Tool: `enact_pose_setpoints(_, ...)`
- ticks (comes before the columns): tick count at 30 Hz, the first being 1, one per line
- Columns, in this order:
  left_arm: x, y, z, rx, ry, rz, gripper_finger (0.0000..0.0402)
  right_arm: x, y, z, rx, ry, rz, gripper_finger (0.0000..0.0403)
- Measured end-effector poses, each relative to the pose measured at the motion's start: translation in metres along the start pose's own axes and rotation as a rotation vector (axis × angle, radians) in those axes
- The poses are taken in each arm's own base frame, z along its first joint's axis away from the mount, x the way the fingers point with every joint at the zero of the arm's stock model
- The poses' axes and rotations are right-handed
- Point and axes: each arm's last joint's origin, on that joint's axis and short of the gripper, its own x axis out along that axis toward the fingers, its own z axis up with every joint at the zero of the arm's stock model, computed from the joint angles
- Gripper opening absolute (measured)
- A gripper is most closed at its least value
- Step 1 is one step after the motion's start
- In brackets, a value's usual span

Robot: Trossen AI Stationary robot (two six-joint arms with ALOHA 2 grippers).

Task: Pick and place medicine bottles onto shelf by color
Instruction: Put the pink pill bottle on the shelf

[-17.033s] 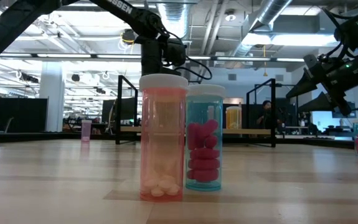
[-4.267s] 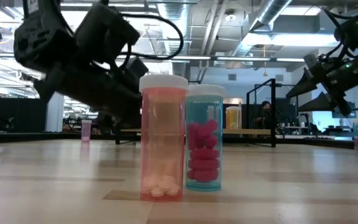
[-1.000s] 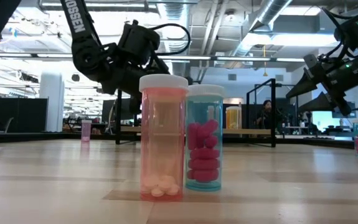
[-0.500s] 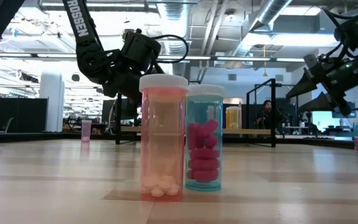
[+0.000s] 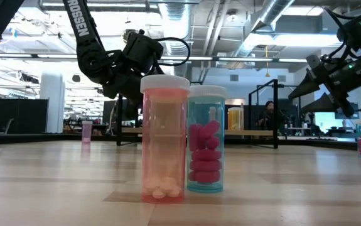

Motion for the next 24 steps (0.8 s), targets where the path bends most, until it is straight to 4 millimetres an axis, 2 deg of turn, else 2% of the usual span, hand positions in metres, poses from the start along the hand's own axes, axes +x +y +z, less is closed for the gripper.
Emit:
enact_pose_setpoints(13,0.0,0.0,-0.002,-0.016,0.006,-0.003,0.0161,0.0,0.0,0.0,0.0,0.0,0.0,0.0305)
enact_pose_setpoints(24,-0.002,-0.018,0.008,-0.002,-0.006,-0.03,0.0199,0.0,0.0,0.0,0.0,0.0,0.0,0.0305)
